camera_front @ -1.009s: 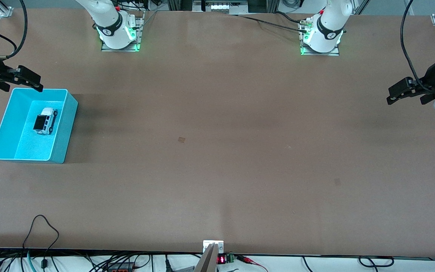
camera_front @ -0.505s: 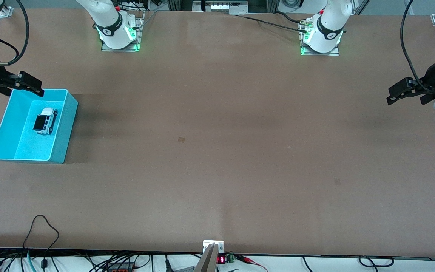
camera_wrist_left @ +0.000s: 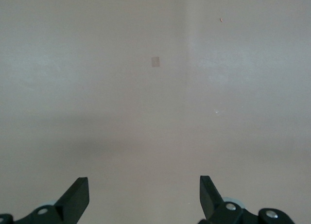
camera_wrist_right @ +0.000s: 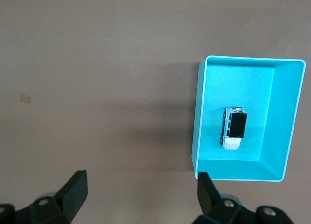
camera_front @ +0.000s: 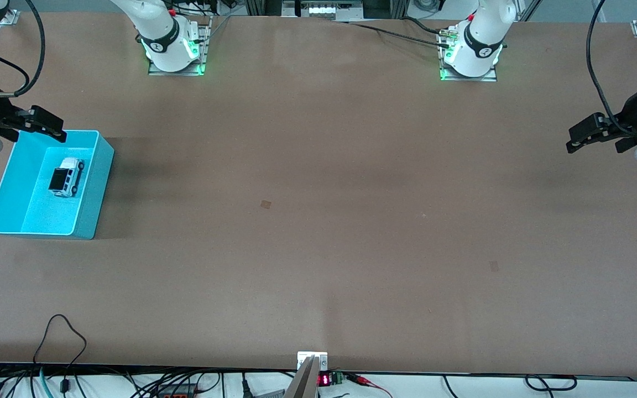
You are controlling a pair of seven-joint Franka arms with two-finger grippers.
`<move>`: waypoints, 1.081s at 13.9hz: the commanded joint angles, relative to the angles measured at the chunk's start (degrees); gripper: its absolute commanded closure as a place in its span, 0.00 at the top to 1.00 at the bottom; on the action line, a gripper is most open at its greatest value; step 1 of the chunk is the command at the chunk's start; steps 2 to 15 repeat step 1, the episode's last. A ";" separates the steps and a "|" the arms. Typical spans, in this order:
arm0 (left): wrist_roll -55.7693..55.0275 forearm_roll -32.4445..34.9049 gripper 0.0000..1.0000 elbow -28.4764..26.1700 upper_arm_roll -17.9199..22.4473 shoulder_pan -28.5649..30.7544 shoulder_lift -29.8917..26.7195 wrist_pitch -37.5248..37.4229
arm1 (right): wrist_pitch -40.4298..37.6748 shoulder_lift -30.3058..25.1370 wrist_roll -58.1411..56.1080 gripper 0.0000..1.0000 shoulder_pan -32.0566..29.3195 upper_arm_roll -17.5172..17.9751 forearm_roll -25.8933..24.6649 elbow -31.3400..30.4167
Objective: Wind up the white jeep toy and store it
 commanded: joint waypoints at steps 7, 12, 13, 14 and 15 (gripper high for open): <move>0.69 -0.93 1.00 -0.03 0.15 0.06 -0.70 0.00 | -0.65 0.22 0.89 1.00 0.30 0.10 -0.20 1.15; 0.69 -0.93 1.00 -0.03 0.15 0.06 -0.70 0.00 | -0.65 0.22 0.89 1.00 0.30 0.10 -0.20 1.15; 0.69 -0.93 1.00 -0.03 0.15 0.06 -0.70 0.00 | -0.65 0.22 0.89 1.00 0.30 0.10 -0.20 1.15; 0.69 -0.93 1.00 -0.03 0.15 0.06 -0.70 0.00 | -0.65 0.22 0.89 1.00 0.30 0.10 -0.20 1.15; 0.69 -0.93 1.00 -0.03 0.15 0.06 -0.70 0.00 | -0.65 0.22 0.89 1.00 0.30 0.10 -0.20 1.15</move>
